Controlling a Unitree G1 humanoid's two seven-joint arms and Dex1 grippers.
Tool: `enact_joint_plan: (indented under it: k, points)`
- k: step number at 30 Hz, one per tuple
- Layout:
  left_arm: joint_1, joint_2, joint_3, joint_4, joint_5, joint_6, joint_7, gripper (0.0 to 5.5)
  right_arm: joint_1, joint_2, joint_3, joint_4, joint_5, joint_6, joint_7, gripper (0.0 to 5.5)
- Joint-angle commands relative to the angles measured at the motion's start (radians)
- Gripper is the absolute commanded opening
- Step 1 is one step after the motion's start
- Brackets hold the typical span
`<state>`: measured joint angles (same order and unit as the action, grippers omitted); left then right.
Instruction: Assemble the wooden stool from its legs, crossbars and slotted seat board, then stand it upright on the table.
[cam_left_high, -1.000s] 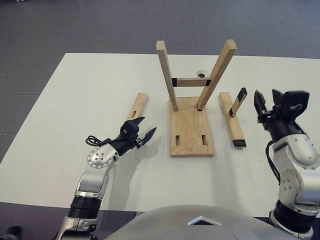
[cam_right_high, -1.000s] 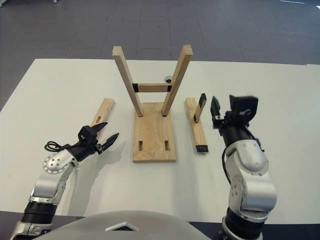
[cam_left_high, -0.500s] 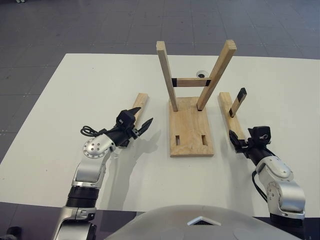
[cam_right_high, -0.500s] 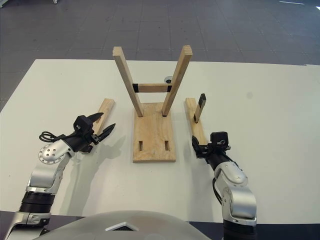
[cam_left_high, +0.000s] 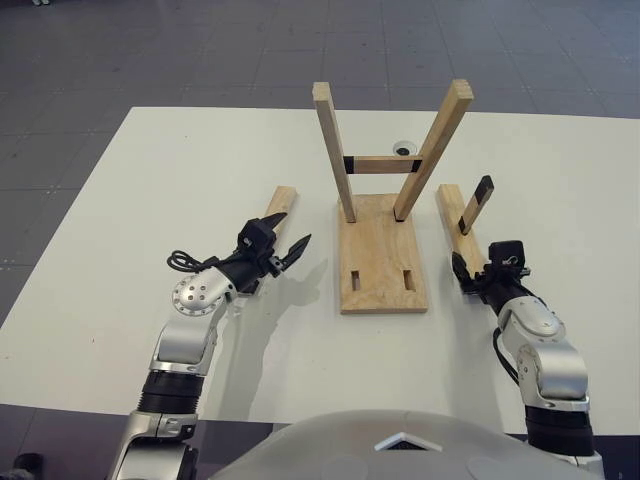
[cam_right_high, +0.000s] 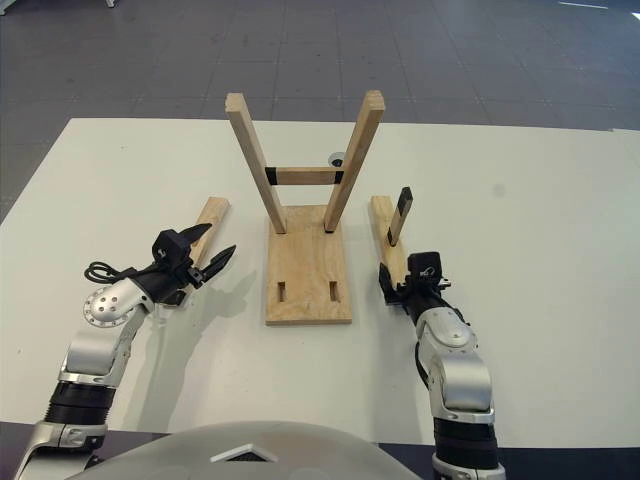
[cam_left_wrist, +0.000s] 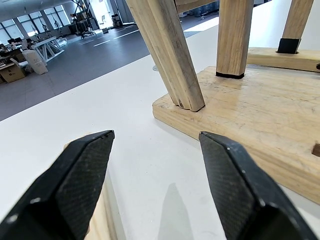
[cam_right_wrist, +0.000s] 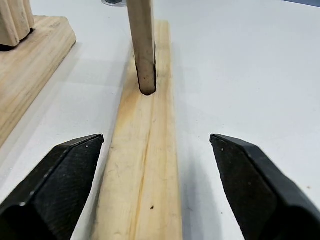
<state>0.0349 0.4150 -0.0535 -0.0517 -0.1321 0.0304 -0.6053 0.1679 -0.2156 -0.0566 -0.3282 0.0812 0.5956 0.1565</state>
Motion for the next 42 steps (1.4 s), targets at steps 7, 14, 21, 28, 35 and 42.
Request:
enact_joint_plan:
  k: [7,14,21,28,35,42]
  points:
    - [0.005,0.008,-0.001,-0.02,0.005,0.004,-0.001,3.15,0.022,0.012,0.002,-0.002,-0.004,0.035,-0.025,2.69]
    - [-0.035,0.025,0.032,-0.048,-0.01,0.026,0.001,3.15,0.011,0.024,-0.018,-0.029,0.017,0.053,-0.028,2.02]
    - [-0.191,0.023,0.113,-0.103,-0.141,0.149,-0.001,3.15,-0.153,0.05,-0.156,-0.133,0.097,0.088,-0.081,2.02]
    - [-0.448,0.021,0.376,-0.11,-0.776,0.712,0.085,3.15,-0.354,0.052,-0.243,-0.248,0.298,0.086,-0.039,2.02]
    - [-0.512,0.071,0.424,-0.184,-1.222,1.0,0.142,3.92,-0.52,-0.044,-0.302,-0.359,0.686,0.235,0.054,2.01]
    - [-0.538,0.072,0.398,-0.177,-1.449,1.011,0.224,4.42,-0.501,-0.078,-0.213,-0.357,0.961,0.319,0.113,2.01]
